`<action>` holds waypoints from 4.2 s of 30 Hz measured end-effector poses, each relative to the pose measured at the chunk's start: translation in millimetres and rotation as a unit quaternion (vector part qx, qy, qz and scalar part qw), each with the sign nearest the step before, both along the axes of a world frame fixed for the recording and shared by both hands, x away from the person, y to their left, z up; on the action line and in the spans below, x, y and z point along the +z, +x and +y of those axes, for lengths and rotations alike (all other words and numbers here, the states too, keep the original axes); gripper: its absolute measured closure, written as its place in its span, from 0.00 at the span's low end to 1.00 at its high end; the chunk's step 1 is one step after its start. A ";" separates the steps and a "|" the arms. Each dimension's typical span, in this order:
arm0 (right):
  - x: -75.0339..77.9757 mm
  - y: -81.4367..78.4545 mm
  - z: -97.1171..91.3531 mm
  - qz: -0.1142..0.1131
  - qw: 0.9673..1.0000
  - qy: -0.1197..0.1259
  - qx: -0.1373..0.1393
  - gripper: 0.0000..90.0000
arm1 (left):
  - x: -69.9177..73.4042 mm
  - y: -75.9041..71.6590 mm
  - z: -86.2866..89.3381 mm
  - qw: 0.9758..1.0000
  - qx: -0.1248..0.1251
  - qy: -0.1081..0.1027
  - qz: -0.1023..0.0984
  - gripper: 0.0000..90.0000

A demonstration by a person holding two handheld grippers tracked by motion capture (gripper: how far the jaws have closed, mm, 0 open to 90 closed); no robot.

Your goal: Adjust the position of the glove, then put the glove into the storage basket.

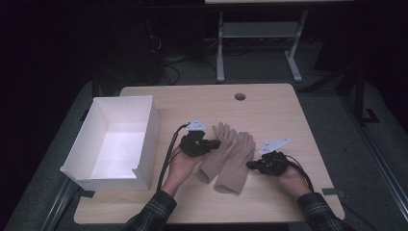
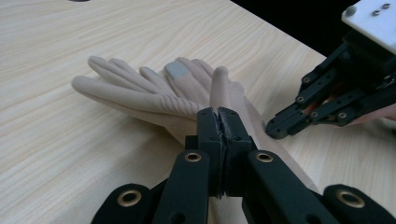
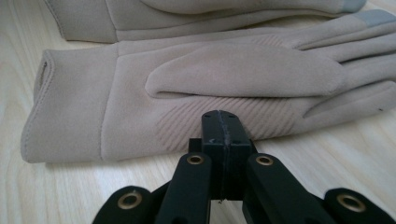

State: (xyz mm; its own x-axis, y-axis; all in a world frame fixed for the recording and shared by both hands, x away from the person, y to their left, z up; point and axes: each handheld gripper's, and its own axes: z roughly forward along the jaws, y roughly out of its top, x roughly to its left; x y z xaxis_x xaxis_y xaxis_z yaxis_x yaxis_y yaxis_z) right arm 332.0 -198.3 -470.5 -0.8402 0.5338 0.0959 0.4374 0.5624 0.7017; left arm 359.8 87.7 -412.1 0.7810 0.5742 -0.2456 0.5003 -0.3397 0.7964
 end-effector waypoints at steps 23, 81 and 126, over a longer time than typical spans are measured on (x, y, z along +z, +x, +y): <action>-2.6 1.2 27.0 -0.010 1.000 0.011 -0.001 1.00 | -3.0 -13.3 -31.5 0.999 -0.052 0.008 -0.003 0.99; -10.6 15.0 -53.7 -0.029 0.986 -0.010 -0.163 0.19 | -34.0 -40.9 -8.9 0.987 -0.065 0.146 0.012 1.00; -11.9 15.7 -51.5 -0.028 0.986 -0.009 -0.166 0.15 | -23.6 16.4 -36.3 0.982 -0.107 0.158 -0.011 0.14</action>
